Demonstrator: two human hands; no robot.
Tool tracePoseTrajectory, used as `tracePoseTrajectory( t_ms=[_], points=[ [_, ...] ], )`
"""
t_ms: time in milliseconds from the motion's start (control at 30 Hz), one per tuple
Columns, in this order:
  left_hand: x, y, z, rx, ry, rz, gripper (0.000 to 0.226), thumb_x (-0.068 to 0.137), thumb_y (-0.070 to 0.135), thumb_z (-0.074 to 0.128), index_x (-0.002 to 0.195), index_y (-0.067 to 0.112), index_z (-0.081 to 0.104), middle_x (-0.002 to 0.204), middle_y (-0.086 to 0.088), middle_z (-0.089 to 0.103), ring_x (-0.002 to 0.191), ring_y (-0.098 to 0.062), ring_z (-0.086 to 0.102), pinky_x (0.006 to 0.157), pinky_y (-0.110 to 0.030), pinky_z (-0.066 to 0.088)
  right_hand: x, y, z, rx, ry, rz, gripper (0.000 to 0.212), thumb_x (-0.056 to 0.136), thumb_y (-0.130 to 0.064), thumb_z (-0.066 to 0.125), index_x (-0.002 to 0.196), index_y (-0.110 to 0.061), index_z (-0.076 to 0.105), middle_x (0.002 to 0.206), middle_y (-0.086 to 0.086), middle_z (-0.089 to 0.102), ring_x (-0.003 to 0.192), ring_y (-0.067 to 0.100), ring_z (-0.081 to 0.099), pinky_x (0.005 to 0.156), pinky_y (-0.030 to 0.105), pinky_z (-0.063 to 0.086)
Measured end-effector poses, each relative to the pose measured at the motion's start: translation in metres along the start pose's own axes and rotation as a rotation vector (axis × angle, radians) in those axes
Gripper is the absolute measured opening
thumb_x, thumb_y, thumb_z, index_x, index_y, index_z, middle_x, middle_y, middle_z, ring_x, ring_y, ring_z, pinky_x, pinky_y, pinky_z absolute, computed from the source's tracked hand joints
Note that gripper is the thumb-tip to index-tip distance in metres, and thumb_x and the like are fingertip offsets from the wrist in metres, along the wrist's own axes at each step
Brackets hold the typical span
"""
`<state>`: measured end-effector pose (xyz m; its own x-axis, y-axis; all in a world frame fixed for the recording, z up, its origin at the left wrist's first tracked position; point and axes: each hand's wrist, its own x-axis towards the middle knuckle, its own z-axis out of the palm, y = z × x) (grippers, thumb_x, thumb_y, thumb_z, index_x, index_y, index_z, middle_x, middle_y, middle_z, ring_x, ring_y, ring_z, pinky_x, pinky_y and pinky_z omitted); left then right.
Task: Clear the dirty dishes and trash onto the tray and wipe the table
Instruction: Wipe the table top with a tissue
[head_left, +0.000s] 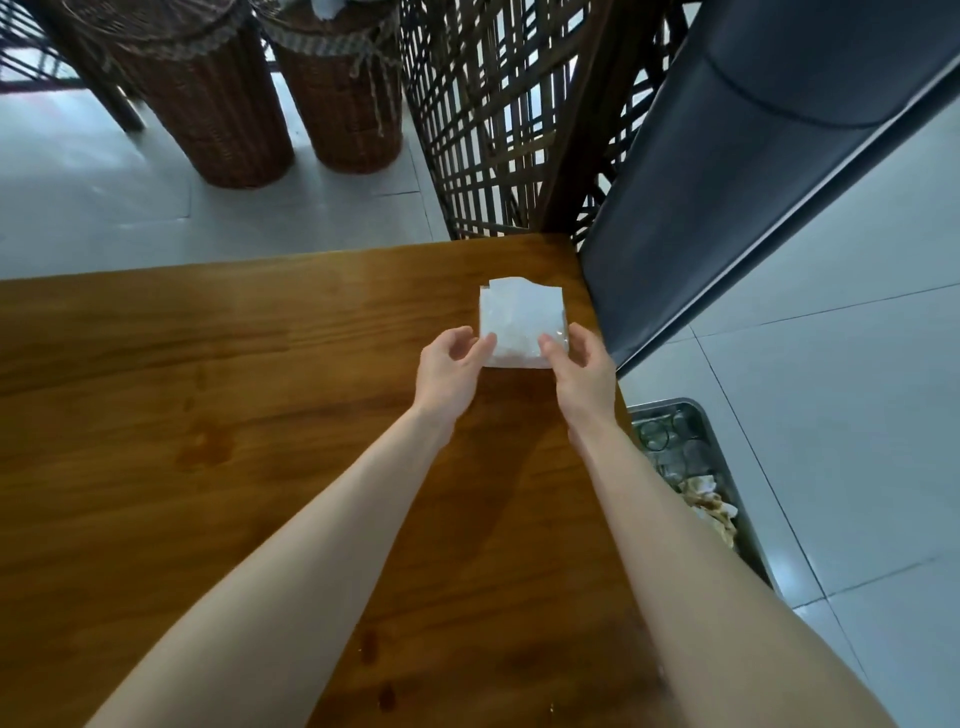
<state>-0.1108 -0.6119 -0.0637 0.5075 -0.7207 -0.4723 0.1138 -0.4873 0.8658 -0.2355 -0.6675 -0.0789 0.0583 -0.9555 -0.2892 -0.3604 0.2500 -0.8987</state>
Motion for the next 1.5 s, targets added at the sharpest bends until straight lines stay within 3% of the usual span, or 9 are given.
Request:
tracePoseTrajectory(
  t_ms=[333, 467, 533, 633, 733, 900, 1100, 1300, 1500],
  points=[
    [-0.049, -0.043, -0.036, 0.183, 0.031, 0.008, 0.051, 0.092, 0.048, 0.055, 0.128, 0.012, 0.056, 0.108, -0.001, 0.067, 0.096, -0.016, 0.065, 0.089, -0.040, 0.055, -0.079, 0.022, 0.002, -0.116, -0.043, 0.003, 0.073, 0.082, -0.039, 0.073, 0.144, -0.028, 0.036, 0.137, 0.000, 0.039, 0.114, 0.008, 0.040, 0.083, 0.011, 0.040],
    [-0.047, -0.037, -0.040, 0.330, 0.076, 0.032, 0.063, 0.085, 0.059, 0.058, 0.128, 0.014, 0.053, 0.110, 0.002, 0.063, 0.092, -0.011, 0.059, 0.070, -0.019, 0.048, -0.094, 0.026, 0.005, -0.230, -0.027, -0.025, 0.078, 0.080, -0.047, 0.071, 0.146, -0.032, 0.032, 0.140, 0.001, 0.036, 0.122, 0.015, 0.037, 0.099, 0.028, 0.037],
    [-0.040, -0.028, -0.035, 0.306, 0.072, 0.067, 0.062, 0.083, 0.057, 0.064, 0.131, 0.019, 0.053, 0.123, -0.001, 0.057, 0.102, -0.011, 0.054, 0.075, -0.018, 0.045, -0.095, 0.026, 0.008, -0.292, -0.022, -0.017, 0.080, 0.080, -0.052, 0.069, 0.147, -0.034, 0.030, 0.142, 0.000, 0.036, 0.124, 0.016, 0.035, 0.105, 0.037, 0.032],
    [-0.032, -0.018, -0.024, 0.286, -0.015, 0.078, 0.052, 0.084, 0.049, 0.068, 0.129, 0.026, 0.057, 0.140, -0.004, 0.046, 0.125, -0.019, 0.044, 0.099, -0.035, 0.046, -0.095, 0.026, 0.011, -0.320, -0.019, 0.003, 0.079, 0.080, -0.054, 0.068, 0.147, -0.034, 0.032, 0.143, -0.001, 0.037, 0.126, 0.018, 0.034, 0.109, 0.043, 0.028],
    [-0.029, -0.017, -0.017, 0.300, -0.017, 0.062, 0.039, 0.084, 0.041, 0.071, 0.118, 0.022, 0.065, 0.139, -0.004, 0.047, 0.129, -0.023, 0.041, 0.104, -0.039, 0.043, -0.095, 0.030, 0.010, -0.314, -0.006, 0.003, 0.079, 0.079, -0.053, 0.070, 0.146, -0.034, 0.034, 0.142, -0.001, 0.038, 0.125, 0.018, 0.035, 0.109, 0.044, 0.030],
    [-0.036, -0.017, -0.015, 0.222, 0.076, 0.093, 0.024, 0.085, 0.034, 0.071, 0.102, 0.016, 0.070, 0.124, -0.002, 0.058, 0.116, -0.019, 0.051, 0.099, -0.042, 0.047, -0.093, 0.031, 0.011, -0.328, 0.004, 0.016, 0.079, 0.078, -0.055, 0.070, 0.145, -0.033, 0.035, 0.143, 0.000, 0.038, 0.127, 0.020, 0.034, 0.110, 0.045, 0.029],
    [-0.047, 0.009, -0.036, 0.033, 0.069, 0.147, 0.007, 0.093, 0.028, 0.063, 0.087, 0.024, 0.061, 0.090, 0.007, 0.061, 0.089, -0.012, 0.058, 0.066, -0.011, 0.043, -0.093, 0.031, 0.012, -0.351, -0.001, 0.020, 0.081, 0.077, -0.056, 0.070, 0.146, -0.035, 0.032, 0.144, 0.000, 0.036, 0.129, 0.022, 0.033, 0.109, 0.047, 0.024],
    [-0.062, 0.048, -0.054, -0.197, 0.100, 0.188, 0.007, 0.092, 0.025, 0.063, 0.096, 0.019, 0.062, 0.101, -0.001, 0.063, 0.101, -0.019, 0.061, 0.090, -0.027, 0.054, -0.093, 0.023, 0.014, -0.439, 0.012, 0.041, 0.079, 0.077, -0.050, 0.073, 0.145, -0.034, 0.035, 0.142, 0.002, 0.038, 0.128, 0.026, 0.035, 0.106, 0.048, 0.027],
    [-0.085, 0.076, -0.084, -0.362, 0.088, 0.237, 0.014, 0.092, 0.026, 0.063, 0.099, 0.014, 0.062, 0.102, -0.005, 0.064, 0.102, -0.026, 0.063, 0.087, -0.038, 0.057, -0.103, 0.011, 0.008, -0.449, -0.055, 0.041, 0.090, 0.074, -0.049, 0.076, 0.148, -0.032, 0.027, 0.146, 0.002, 0.033, 0.133, 0.029, 0.028, 0.111, 0.052, 0.018]
  ],
)
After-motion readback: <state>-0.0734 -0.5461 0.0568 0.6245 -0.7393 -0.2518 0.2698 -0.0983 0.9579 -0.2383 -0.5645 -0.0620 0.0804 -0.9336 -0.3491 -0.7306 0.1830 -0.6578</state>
